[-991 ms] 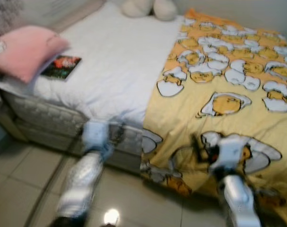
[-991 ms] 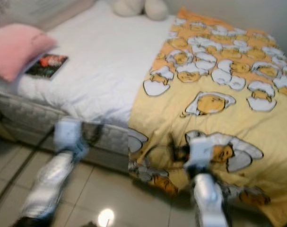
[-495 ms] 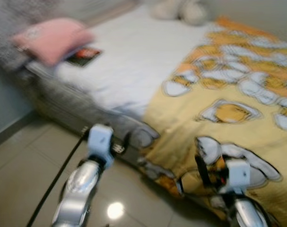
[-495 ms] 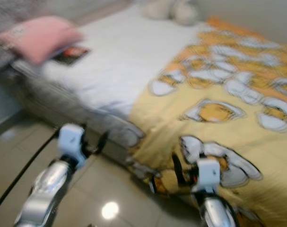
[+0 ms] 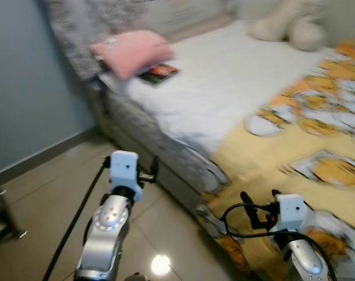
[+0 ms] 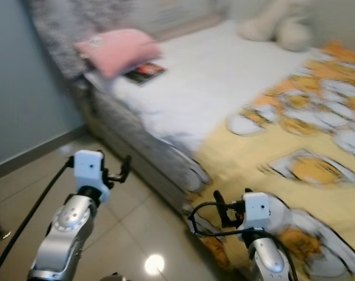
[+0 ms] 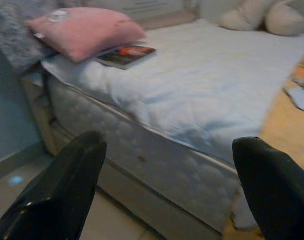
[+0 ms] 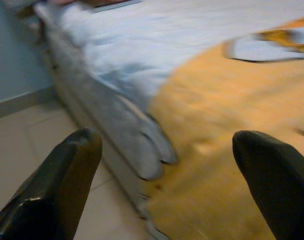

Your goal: Clean up the room

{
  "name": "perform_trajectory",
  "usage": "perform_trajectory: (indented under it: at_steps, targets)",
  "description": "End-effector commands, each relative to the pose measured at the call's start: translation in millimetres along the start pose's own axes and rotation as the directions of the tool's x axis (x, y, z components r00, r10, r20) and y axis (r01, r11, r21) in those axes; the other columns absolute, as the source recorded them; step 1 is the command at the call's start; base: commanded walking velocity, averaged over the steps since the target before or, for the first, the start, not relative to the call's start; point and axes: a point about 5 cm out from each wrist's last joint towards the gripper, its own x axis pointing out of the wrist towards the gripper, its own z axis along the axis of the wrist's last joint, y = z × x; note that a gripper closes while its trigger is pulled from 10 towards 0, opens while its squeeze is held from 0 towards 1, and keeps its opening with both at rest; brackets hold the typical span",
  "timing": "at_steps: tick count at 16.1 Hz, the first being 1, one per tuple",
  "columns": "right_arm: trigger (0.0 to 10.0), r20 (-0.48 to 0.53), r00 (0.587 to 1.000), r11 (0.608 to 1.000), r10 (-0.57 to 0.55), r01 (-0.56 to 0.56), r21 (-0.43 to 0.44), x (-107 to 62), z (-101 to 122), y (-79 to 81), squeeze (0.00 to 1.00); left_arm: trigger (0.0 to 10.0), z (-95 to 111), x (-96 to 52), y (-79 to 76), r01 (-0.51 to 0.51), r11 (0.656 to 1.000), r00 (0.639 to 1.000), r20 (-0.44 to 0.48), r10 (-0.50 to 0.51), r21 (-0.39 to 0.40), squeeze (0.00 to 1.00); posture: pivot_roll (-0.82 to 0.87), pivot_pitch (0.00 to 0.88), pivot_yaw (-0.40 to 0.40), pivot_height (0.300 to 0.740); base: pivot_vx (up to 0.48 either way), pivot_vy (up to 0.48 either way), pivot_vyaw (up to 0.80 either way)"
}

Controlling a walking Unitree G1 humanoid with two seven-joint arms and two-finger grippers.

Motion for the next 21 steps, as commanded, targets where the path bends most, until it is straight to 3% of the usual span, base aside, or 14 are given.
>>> perform_trajectory:
  at_steps: [1,3,5,8,11,15,21]
  targets:
    - [10.0,0.036,0.999,1.000,0.016,-0.017,0.024,8.2,6.5,4.5,1.00,10.0,2.4,1.1,5.2,-0.013,0.999,1.000,-0.005,0.014,0.043,0.00,0.05,0.000,-0.017,0.740,0.480,0.000,0.63]
    - [10.0,0.053,0.999,0.999,-0.004,0.001,0.048,9.6,7.0,8.7,1.00,10.0,3.8,-0.5,18.6,-0.003,0.996,1.000,-0.022,0.005,0.094,0.00,0.05,0.000,0.019,0.740,0.480,0.000,0.63]
    - [10.0,0.064,0.998,0.998,-0.017,0.013,0.058,9.9,7.1,12.8,1.00,10.0,6.2,2.3,25.6,-0.010,0.997,0.999,-0.032,0.013,0.082,0.00,0.05,0.000,0.039,0.740,0.480,0.000,0.63]
    - [10.0,0.079,0.997,0.997,0.001,-0.006,0.072,11.3,10.0,22.2,1.00,10.0,9.7,3.6,15.3,0.007,0.998,1.000,-0.021,-0.006,0.061,0.00,0.03,0.000,0.058,0.740,0.480,0.000,0.63]
    - [10.0,0.090,0.996,0.997,0.001,-0.008,0.072,12.9,16.0,19.3,1.00,10.0,9.2,9.9,10.4,0.020,0.997,0.999,-0.027,-0.018,0.076,0.00,0.01,0.000,0.054,0.740,0.429,0.000,0.63]
    - [10.0,0.091,0.996,0.998,0.009,-0.015,0.064,14.9,20.2,16.4,1.00,10.0,-6.4,10.7,21.2,-0.014,0.991,0.995,-0.093,0.027,0.133,0.00,0.01,0.000,0.048,0.740,0.000,0.000,0.63]
    - [10.0,0.076,0.996,0.996,0.047,-0.053,0.071,20.2,20.7,22.0,1.00,10.0,-3.6,10.0,15.7,-0.007,0.991,0.998,-0.063,0.016,0.130,0.00,0.05,0.000,0.029,0.740,0.000,0.000,0.63]
